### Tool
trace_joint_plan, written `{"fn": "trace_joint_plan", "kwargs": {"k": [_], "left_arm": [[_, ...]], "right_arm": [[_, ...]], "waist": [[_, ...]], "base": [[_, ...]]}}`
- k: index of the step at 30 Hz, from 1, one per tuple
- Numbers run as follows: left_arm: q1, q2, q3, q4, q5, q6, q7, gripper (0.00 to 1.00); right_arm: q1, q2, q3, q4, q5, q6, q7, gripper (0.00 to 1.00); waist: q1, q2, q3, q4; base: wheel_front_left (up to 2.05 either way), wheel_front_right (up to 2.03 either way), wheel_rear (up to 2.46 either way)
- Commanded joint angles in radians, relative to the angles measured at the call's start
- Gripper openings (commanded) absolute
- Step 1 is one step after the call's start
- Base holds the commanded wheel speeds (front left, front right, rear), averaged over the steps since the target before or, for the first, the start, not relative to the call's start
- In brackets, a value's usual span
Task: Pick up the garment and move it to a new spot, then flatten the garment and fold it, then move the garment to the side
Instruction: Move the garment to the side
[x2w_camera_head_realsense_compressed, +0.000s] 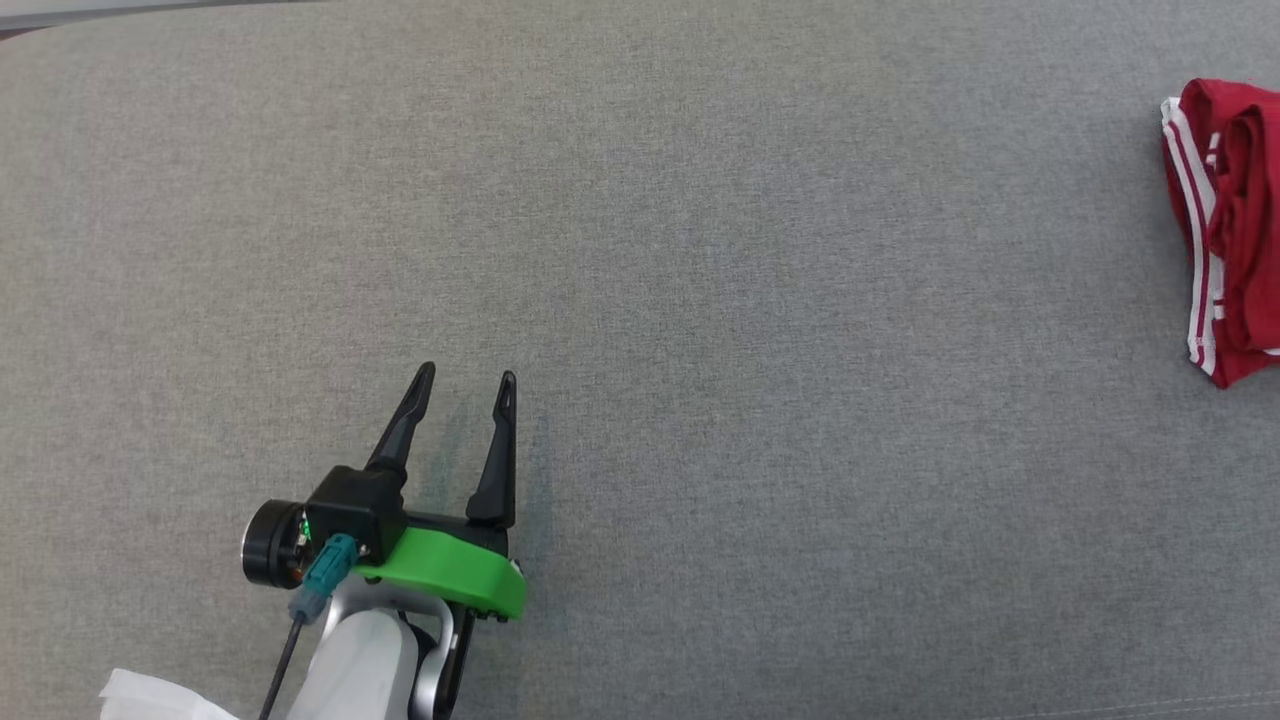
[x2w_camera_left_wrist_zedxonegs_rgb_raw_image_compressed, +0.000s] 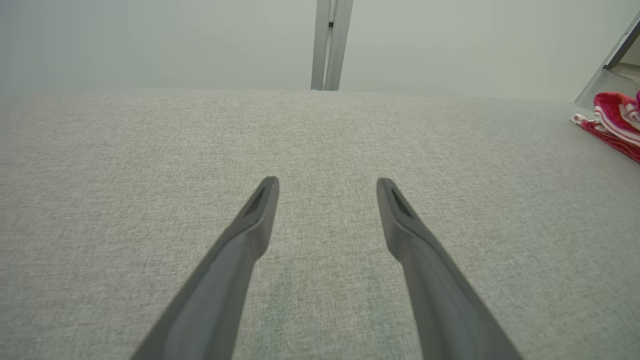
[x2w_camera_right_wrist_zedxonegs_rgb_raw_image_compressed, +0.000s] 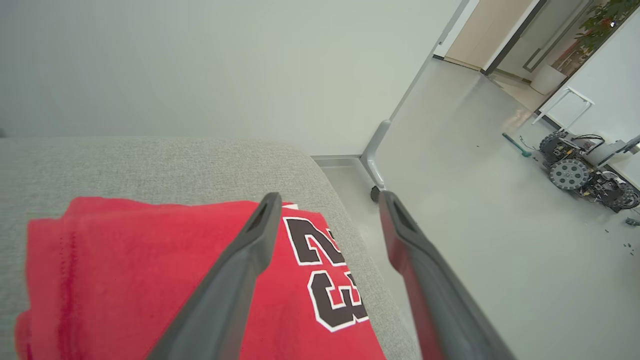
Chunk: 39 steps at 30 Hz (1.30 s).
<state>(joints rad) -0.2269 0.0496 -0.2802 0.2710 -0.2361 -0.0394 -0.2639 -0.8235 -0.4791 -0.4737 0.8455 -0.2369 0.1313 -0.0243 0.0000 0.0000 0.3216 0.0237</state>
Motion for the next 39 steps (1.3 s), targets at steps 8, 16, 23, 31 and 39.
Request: {"fn": "trace_joint_plan", "kwargs": {"k": [8, 16, 23, 31, 39], "left_arm": [[-0.009, 0.002, 0.042, -0.006, -0.030, 0.017, 0.000, 1.00], [-0.012, 0.002, 0.103, 0.013, -0.064, 0.039, 0.000, 1.00], [0.019, 0.003, 0.114, 0.028, -0.095, 0.068, 0.000, 1.00], [0.083, 0.003, 0.099, 0.028, -0.118, 0.100, 0.000, 1.00], [0.133, 0.002, 0.099, 0.032, -0.089, 0.107, 0.000, 1.00]], "right_arm": [[-0.039, 0.083, 0.074, 0.020, 0.020, -0.001, -0.129, 1.00], [0.014, 0.183, 0.196, -0.011, 0.129, -0.001, -0.211, 1.00], [0.178, 0.288, 0.274, -0.144, 0.272, -0.001, -0.237, 1.00], [0.475, 0.399, 0.303, -0.398, 0.342, -0.001, -0.241, 1.00], [0.676, 0.428, 0.379, -0.543, 0.386, -0.001, -0.241, 1.00]], "waist": [[0.0000, 0.0000, -0.050, -0.030], [0.0000, 0.0000, -0.135, -0.040], [0.0000, 0.0000, -0.217, -0.024], [0.0000, 0.0000, -0.281, 0.010], [0.0000, 0.0000, -0.304, 0.043]], "base": [[0.00, 0.00, 0.00], [0.00, 0.00, 0.00], [0.00, 0.00, 0.00], [0.00, 0.00, 0.00], [0.00, 0.00, 0.00]]}}
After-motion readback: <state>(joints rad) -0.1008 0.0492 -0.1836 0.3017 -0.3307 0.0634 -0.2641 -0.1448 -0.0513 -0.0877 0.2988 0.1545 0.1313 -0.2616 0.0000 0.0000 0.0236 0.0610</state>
